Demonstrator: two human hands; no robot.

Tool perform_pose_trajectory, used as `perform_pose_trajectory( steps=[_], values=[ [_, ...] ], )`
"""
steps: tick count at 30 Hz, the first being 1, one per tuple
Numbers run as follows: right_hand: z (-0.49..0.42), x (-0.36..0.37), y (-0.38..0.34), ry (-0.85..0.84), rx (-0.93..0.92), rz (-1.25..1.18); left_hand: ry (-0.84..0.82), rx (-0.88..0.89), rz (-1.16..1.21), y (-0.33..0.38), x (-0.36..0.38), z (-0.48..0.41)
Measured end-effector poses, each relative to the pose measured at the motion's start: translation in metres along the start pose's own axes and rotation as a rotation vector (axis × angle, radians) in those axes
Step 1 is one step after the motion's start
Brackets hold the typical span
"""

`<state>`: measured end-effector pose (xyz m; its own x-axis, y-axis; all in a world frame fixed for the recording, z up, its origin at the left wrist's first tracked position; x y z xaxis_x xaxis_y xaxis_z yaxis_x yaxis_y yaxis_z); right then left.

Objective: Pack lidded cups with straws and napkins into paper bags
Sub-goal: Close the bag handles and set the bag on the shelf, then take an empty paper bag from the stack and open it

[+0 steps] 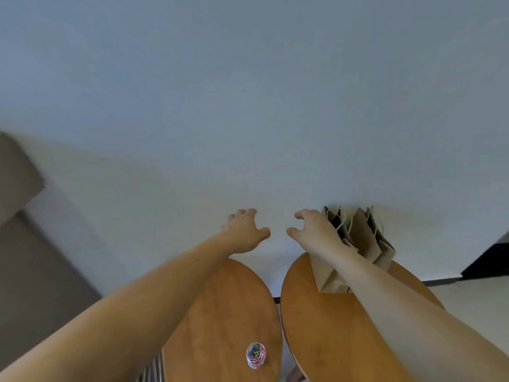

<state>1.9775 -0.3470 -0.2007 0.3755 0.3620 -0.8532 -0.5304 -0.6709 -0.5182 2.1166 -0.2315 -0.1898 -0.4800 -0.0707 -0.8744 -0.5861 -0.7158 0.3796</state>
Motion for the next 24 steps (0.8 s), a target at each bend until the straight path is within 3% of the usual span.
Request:
perform_pose_trajectory(
  steps=[5, 12, 24],
  values=[
    [0.018, -0.007, 0.117, -0.015, 0.218, 0.066, -0.102, 0.048, -0.043, 0.054, 0.065, -0.03],
    [0.018, 0.017, 0.21, -0.021, 0.426, 0.104, -0.201, 0.017, -0.028, 0.069, 0.13, -0.063],
    [-0.022, 0.055, 0.256, -0.053, 0.4, 0.195, -0.253, -0.06, -0.042, 0.043, 0.165, -0.086]
  ],
)
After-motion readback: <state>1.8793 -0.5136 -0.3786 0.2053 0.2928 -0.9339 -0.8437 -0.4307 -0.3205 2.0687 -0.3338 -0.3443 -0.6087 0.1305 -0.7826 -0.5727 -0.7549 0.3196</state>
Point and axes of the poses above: each hand's wrist, its own z-axis away from the middle knuckle, its own x-axis out of the palm, y = z × x, the point moved 9 cm from there along -z, towards the middle knuckle, and after that the axes turned 12 degrees about -x, right-handed, at the moved point
